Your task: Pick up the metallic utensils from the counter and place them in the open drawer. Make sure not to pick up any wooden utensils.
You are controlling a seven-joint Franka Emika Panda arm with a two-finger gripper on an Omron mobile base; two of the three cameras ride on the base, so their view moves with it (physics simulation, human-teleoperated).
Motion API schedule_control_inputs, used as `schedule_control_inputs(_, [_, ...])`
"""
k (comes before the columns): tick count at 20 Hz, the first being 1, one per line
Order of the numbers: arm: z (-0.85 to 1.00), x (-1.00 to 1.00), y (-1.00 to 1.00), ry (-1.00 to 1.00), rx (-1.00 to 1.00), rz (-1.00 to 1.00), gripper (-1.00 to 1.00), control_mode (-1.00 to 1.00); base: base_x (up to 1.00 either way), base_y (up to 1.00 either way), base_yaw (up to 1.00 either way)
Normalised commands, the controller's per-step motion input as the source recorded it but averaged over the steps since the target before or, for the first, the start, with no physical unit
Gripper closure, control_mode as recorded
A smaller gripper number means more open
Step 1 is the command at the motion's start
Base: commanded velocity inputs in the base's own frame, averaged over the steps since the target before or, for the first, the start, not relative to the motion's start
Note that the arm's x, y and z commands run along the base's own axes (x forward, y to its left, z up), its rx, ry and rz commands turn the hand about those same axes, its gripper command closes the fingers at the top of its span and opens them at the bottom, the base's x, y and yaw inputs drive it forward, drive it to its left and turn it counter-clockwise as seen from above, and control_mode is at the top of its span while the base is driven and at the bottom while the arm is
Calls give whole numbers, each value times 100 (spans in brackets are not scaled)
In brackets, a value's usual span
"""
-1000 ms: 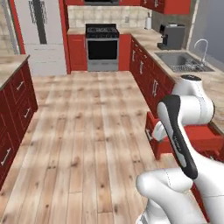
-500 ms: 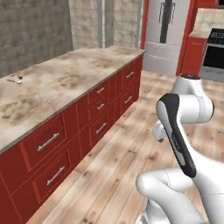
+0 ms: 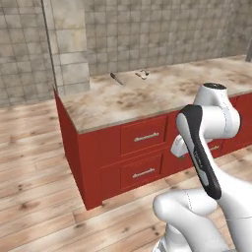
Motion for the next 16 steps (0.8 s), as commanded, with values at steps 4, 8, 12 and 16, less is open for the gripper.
schedule_control_inputs(4, [0, 0, 0, 0, 0, 0, -100, 100, 32, 27, 8])
schedule_control_inputs(8, [0, 0, 0, 0, 0, 0, -100, 100, 36, 68, -1])
schedule_control_inputs(12, [0, 0, 0, 0, 0, 0, -100, 100, 56, 100, -6])
schedule_control_inputs(16, [0, 0, 0, 0, 0, 0, -100, 100, 39, 100, -5])
